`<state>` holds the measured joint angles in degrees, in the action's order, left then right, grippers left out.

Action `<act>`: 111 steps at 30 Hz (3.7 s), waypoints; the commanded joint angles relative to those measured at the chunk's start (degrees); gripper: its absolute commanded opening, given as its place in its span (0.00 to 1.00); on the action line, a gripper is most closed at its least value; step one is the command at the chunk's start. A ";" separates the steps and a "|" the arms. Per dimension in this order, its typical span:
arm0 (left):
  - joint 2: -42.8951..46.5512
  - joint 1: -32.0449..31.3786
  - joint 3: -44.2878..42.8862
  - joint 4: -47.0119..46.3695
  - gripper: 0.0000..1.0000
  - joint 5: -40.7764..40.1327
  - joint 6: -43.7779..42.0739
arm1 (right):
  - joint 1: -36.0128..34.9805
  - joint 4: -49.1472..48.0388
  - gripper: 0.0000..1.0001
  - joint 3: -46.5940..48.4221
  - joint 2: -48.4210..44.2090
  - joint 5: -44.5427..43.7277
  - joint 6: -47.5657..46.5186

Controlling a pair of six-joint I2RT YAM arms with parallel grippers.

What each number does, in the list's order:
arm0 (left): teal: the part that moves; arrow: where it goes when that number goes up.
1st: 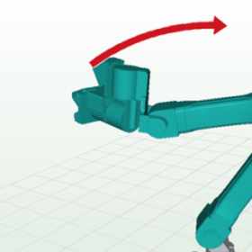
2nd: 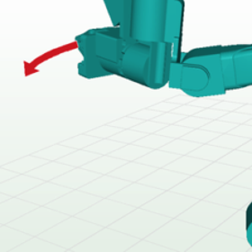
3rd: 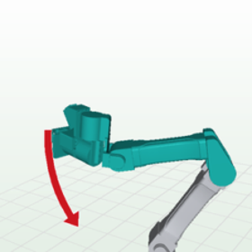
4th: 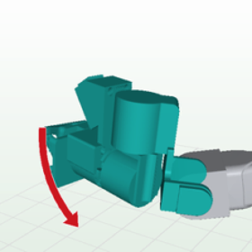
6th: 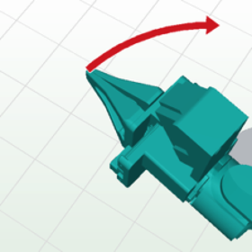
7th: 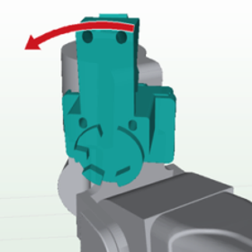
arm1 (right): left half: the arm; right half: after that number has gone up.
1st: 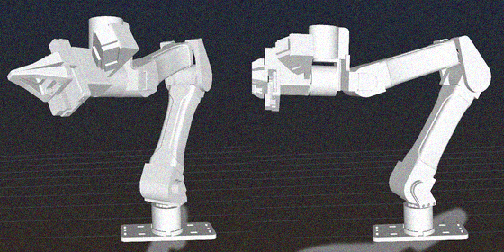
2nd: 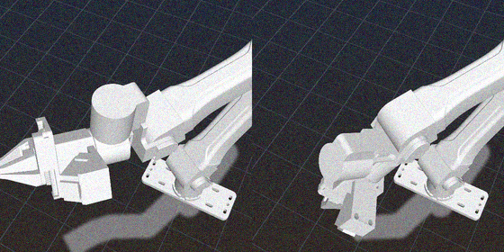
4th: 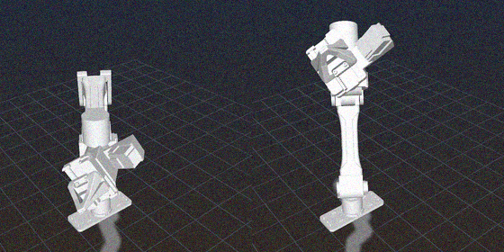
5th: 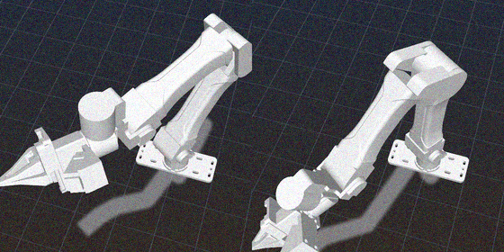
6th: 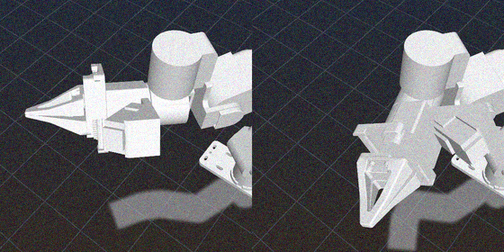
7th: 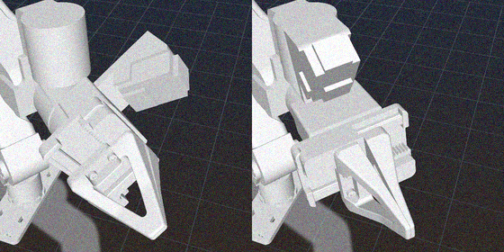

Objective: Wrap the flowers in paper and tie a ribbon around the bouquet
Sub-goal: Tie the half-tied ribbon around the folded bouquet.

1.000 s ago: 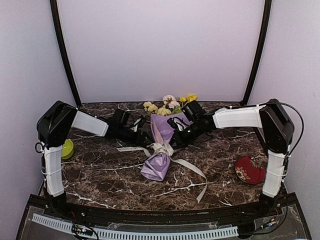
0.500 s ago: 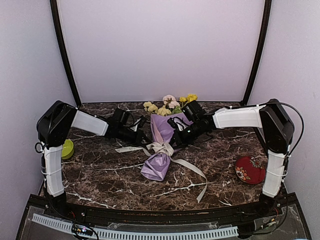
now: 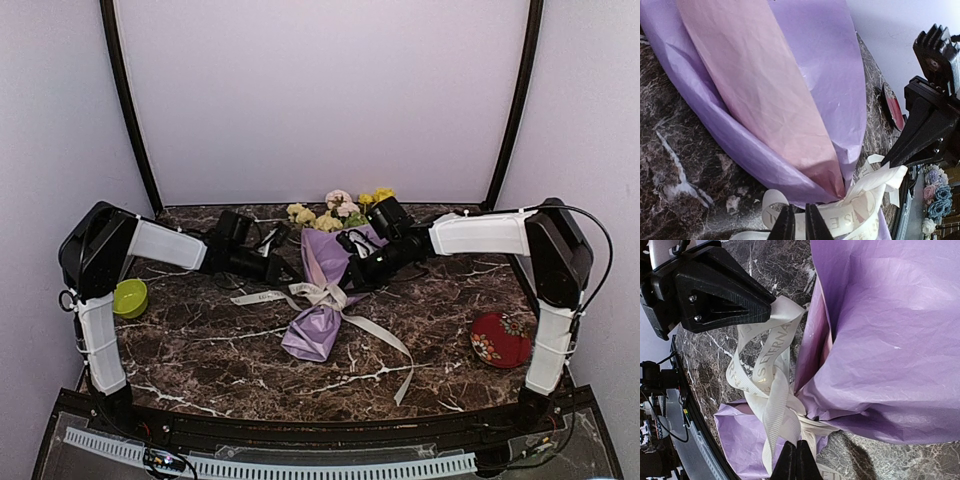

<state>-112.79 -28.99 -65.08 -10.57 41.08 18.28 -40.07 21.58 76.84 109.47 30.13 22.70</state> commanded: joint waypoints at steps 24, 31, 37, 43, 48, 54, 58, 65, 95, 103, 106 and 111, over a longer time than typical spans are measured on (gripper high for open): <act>6.29 0.47 6.01 0.74 0.61 -3.50 -2.95 | 0.35 -0.17 0.00 -1.52 -2.42 -0.38 -0.98; 10.74 0.44 8.21 1.96 0.63 -6.91 -4.67 | 0.35 -0.31 0.00 -1.77 -2.42 -0.25 -0.98; 16.28 -1.66 14.63 -0.54 0.60 -10.72 -16.71 | 0.35 -0.48 0.00 -2.00 -2.31 0.09 -0.90; 18.51 -5.90 18.56 -4.21 0.62 -23.49 -31.25 | 0.30 -0.85 0.00 -1.96 -1.97 0.53 -0.56; 15.03 -5.94 15.21 -3.43 0.61 -27.75 -32.48 | 0.33 -0.93 0.00 -1.71 -1.78 0.63 -0.43; 11.94 -5.90 13.57 -4.80 0.56 -24.80 -32.33 | 0.35 -0.54 0.00 -1.45 -1.72 0.50 -0.63; 11.16 -5.90 13.12 -4.72 0.57 -20.53 -33.42 | 0.30 -0.16 0.00 -1.26 -1.61 0.52 -0.72; 8.90 -5.92 10.99 -4.11 0.58 -23.54 -34.63 | 0.35 -0.07 0.00 -1.17 -1.54 0.51 -0.84; 4.92 -8.88 8.82 -8.34 0.23 -30.80 -36.47 | 0.35 -0.06 0.00 -1.25 -1.89 0.54 -0.93; 6.48 -8.82 10.92 -10.78 0.00 -31.46 -35.85 | 0.41 0.11 0.00 -1.16 -1.86 0.30 -1.07; 6.75 -8.85 11.03 -9.66 0.00 -31.52 -35.78 | 0.59 0.63 0.00 -1.29 -2.24 -0.43 -1.41; 7.30 -8.82 11.75 -8.95 0.00 -33.60 -35.13 | 1.59 0.04 0.00 -2.73 -3.84 -1.76 -1.03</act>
<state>-108.18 -37.74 -54.72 -19.86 9.41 -17.43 -39.62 22.35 75.42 109.01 29.69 21.96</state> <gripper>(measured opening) 0.005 0.004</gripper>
